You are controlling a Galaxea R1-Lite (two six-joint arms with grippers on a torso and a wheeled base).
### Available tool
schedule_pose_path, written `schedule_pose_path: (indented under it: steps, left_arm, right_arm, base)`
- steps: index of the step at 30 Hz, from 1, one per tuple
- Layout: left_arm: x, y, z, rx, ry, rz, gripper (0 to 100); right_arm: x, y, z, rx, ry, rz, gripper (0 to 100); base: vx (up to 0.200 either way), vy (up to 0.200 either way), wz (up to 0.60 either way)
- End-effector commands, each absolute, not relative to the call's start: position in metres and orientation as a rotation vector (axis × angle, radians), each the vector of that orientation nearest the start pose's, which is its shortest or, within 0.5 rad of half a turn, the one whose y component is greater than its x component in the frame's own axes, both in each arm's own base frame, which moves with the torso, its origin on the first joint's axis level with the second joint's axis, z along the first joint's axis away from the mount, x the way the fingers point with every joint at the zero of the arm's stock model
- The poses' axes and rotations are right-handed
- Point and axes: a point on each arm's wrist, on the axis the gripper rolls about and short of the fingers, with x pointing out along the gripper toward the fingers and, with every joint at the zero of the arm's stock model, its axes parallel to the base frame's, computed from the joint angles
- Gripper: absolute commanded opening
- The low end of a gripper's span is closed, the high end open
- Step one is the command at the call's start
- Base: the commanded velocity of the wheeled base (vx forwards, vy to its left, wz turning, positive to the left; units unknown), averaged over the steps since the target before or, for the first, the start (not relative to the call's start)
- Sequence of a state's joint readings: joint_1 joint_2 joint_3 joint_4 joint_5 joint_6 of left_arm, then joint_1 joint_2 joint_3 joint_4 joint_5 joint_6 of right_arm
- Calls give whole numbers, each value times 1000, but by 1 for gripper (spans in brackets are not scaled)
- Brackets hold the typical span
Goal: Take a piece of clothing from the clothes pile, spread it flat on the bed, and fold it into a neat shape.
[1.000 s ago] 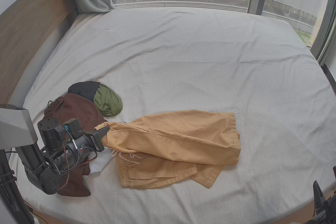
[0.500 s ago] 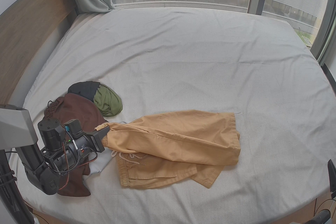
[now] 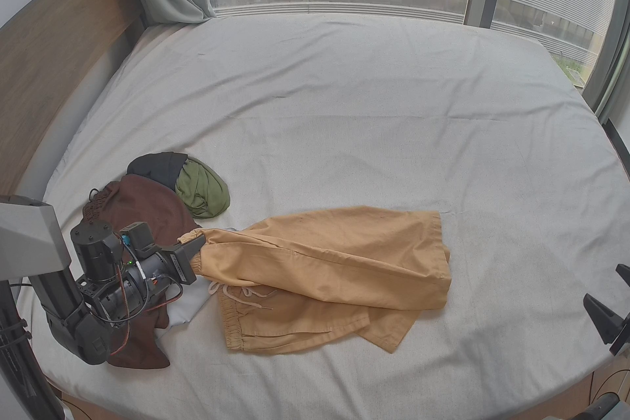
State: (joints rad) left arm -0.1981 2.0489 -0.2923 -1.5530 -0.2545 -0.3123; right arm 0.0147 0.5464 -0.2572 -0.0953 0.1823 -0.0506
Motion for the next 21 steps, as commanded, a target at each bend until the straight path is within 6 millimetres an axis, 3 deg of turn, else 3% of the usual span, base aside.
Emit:
schedule_pose_path:
  steps: [1,21]
  left_arm:
    - [273,-61,60,-312,272,-416,0]
    - [273,-61,61,-312,270,-417,0]
  right_arm:
    - [52,6,161,-10,285,256,100]
    - [119,10,159,142,478,411,100]
  base:
    - [0,0,0]
    - [0,0,0]
